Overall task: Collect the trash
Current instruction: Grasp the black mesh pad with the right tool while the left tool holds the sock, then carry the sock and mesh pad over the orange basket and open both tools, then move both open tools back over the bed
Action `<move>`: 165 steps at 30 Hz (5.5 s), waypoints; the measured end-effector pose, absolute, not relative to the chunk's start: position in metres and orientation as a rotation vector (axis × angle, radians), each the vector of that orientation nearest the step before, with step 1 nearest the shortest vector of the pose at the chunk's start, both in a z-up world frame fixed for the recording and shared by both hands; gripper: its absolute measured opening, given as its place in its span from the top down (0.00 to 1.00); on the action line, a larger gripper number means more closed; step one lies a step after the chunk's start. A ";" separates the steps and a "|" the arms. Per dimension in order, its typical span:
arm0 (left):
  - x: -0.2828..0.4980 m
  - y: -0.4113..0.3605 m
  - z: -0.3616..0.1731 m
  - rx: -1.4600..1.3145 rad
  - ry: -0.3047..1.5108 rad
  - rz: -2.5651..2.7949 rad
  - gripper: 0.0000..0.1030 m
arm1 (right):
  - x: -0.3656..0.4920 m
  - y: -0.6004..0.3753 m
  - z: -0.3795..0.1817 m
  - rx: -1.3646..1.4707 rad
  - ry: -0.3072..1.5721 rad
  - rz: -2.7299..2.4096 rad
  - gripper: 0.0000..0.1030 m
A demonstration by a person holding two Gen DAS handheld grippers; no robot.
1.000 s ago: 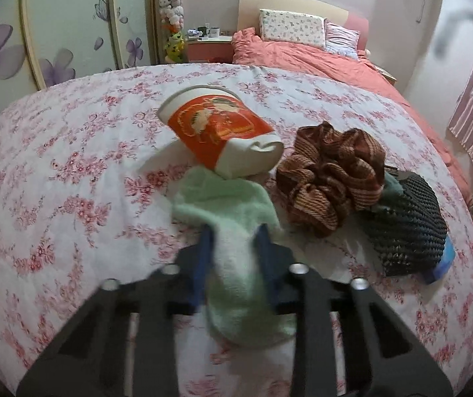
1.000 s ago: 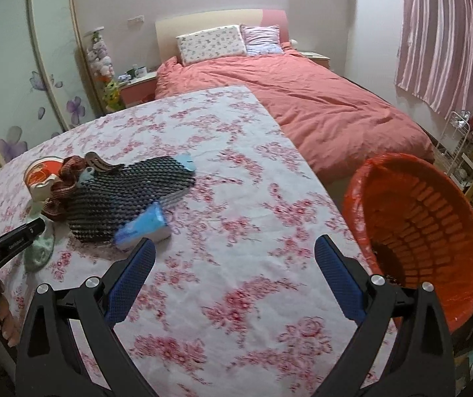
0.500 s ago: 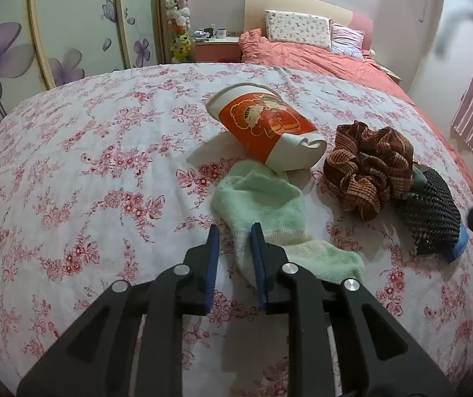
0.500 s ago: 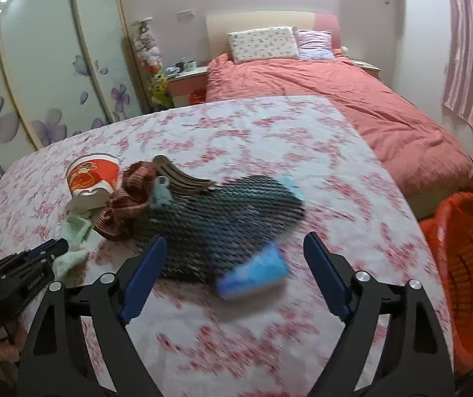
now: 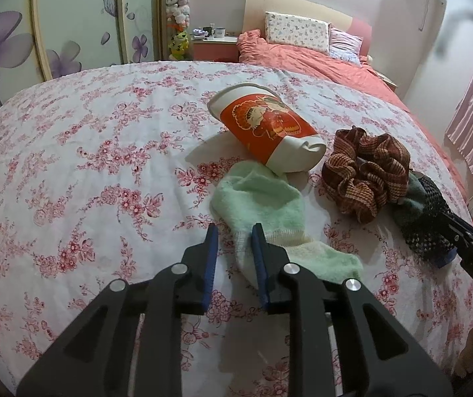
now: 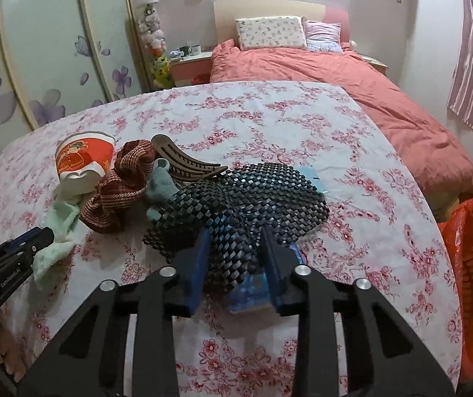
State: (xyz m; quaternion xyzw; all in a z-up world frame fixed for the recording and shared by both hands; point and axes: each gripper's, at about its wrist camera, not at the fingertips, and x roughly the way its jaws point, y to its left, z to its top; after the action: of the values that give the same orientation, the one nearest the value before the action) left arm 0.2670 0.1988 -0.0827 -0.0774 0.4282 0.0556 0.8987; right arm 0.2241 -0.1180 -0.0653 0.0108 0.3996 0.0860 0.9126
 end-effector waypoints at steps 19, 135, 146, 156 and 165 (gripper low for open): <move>0.266 0.196 -0.081 -0.168 0.883 0.065 0.61 | 0.208 -0.176 -0.060 0.100 0.783 0.100 0.91; 0.240 -0.154 -0.029 0.157 0.759 -0.424 0.26 | 0.123 -0.423 -0.044 0.399 0.588 -0.311 0.39; 0.248 -0.017 -0.033 0.072 0.772 -0.178 0.18 | 0.145 -0.350 -0.045 0.306 0.656 -0.168 0.37; 0.252 0.102 -0.042 -0.022 0.794 0.055 0.17 | 0.179 -0.256 -0.055 0.186 0.752 0.024 0.32; 0.252 0.152 -0.050 -0.076 0.816 0.121 0.16 | 0.209 -0.179 -0.063 0.039 0.800 0.167 0.18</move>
State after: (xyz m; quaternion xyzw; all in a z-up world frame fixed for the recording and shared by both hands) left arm 0.2522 0.1522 -0.0503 -0.0369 0.3965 0.0586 0.9154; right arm 0.2088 -0.1792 -0.0628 0.0189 0.3889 0.0812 0.9175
